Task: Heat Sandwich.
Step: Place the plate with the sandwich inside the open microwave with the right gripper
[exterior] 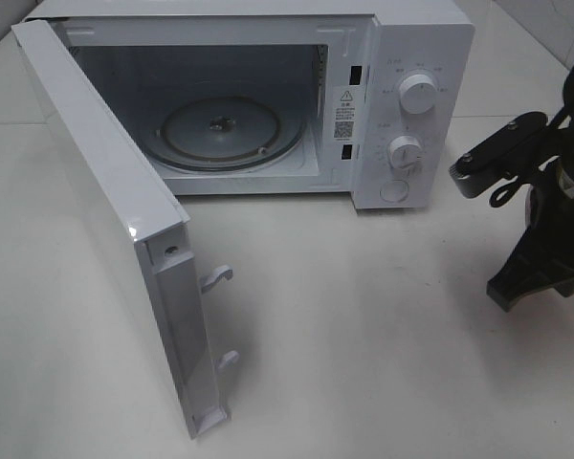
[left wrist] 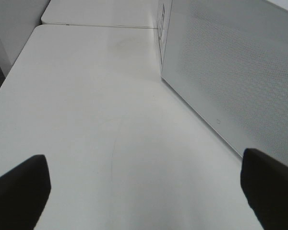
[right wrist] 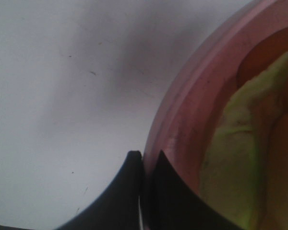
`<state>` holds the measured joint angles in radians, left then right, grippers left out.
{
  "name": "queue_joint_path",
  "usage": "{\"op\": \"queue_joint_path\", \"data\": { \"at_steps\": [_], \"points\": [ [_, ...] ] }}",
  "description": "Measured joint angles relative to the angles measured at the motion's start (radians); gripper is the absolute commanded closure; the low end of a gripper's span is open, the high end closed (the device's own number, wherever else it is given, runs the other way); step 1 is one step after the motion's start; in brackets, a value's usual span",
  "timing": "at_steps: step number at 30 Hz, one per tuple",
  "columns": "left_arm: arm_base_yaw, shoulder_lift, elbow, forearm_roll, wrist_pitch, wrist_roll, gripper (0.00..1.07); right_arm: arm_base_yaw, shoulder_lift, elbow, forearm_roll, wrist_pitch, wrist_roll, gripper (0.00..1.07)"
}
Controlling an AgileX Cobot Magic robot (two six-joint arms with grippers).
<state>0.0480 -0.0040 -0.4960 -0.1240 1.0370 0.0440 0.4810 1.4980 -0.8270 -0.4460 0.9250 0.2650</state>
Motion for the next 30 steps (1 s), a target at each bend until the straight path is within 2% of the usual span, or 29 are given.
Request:
{"op": "queue_joint_path", "data": {
  "at_steps": [18, 30],
  "points": [
    [0.0, 0.0, 0.0, 0.0, 0.0, 0.0, 0.05, 0.231, -0.014, 0.0, 0.015, 0.012, -0.021, 1.06],
    [0.0, 0.0, 0.0, 0.0, 0.0, 0.0, 0.05, 0.342, -0.058, 0.001, 0.037, 0.014, -0.103, 1.06]
  ]
}}
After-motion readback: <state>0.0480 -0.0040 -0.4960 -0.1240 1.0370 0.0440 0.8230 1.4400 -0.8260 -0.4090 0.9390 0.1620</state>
